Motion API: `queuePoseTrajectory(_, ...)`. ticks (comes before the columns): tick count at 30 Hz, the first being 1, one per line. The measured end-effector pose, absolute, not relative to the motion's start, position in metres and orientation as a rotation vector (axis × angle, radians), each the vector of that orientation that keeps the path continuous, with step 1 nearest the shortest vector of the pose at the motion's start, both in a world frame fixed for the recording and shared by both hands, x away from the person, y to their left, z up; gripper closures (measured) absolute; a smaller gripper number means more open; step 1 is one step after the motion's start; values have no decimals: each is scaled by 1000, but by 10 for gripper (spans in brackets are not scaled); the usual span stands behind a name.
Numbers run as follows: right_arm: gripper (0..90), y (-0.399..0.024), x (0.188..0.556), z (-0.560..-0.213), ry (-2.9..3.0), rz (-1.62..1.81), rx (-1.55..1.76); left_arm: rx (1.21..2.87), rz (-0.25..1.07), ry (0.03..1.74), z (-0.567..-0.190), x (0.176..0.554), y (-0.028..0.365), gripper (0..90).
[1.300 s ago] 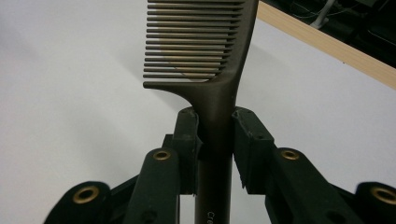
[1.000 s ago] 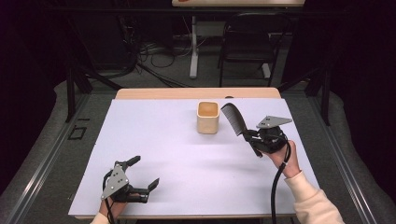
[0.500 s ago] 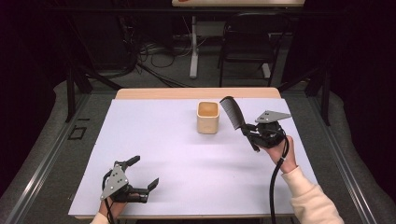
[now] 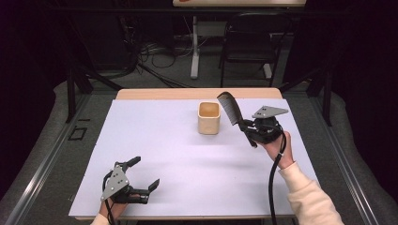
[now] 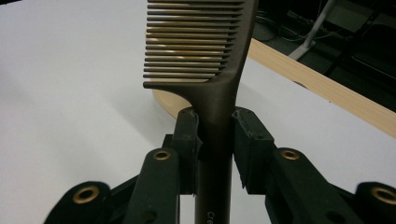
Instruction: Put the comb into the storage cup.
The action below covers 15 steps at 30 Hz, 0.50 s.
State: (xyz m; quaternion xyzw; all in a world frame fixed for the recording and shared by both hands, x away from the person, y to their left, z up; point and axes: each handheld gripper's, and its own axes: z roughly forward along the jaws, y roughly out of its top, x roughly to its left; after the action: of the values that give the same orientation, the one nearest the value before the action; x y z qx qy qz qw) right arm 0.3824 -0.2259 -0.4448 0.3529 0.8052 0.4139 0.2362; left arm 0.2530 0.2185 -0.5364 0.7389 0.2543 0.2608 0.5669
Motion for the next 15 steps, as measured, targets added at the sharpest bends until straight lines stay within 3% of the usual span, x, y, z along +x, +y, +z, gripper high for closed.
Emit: queuePoseTrajectory(15,720,-223,391,-437,2194,1135,970,1734,613,600,-537,253,218,14)
